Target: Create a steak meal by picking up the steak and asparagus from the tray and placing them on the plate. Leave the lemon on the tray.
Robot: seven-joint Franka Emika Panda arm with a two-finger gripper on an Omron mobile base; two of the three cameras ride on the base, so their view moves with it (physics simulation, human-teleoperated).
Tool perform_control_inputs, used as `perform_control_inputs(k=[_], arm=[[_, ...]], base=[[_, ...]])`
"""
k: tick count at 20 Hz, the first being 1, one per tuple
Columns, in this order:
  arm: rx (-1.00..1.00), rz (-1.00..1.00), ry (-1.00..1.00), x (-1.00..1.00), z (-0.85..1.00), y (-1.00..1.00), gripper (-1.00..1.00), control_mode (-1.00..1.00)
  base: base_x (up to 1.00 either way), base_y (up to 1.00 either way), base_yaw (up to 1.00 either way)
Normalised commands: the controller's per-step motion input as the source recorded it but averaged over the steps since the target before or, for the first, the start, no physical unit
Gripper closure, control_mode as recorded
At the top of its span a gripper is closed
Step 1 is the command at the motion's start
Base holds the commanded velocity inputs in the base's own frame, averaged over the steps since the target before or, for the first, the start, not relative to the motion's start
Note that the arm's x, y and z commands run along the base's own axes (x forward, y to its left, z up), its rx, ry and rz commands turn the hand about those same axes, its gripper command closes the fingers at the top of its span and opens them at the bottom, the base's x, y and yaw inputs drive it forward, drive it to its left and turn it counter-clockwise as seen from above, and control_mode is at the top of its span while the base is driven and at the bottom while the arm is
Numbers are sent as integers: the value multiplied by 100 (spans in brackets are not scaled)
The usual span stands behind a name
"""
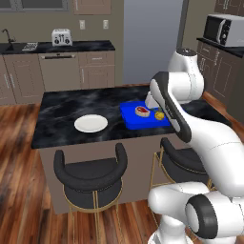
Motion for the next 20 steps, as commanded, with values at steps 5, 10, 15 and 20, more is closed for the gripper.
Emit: perform_control_inputs(k=[5, 10, 15, 20], arm=[[0, 0, 0, -20, 0, 0, -100, -100], [0, 0, -1, -42, -4, 0, -100, -100], [0, 0, 0, -21, -13, 0, -100, -100], [0, 0, 0, -2, -10, 0, -100, -100]], base=[[0, 0, 0], [0, 0, 0], [0, 0, 0], [0, 0, 0]])
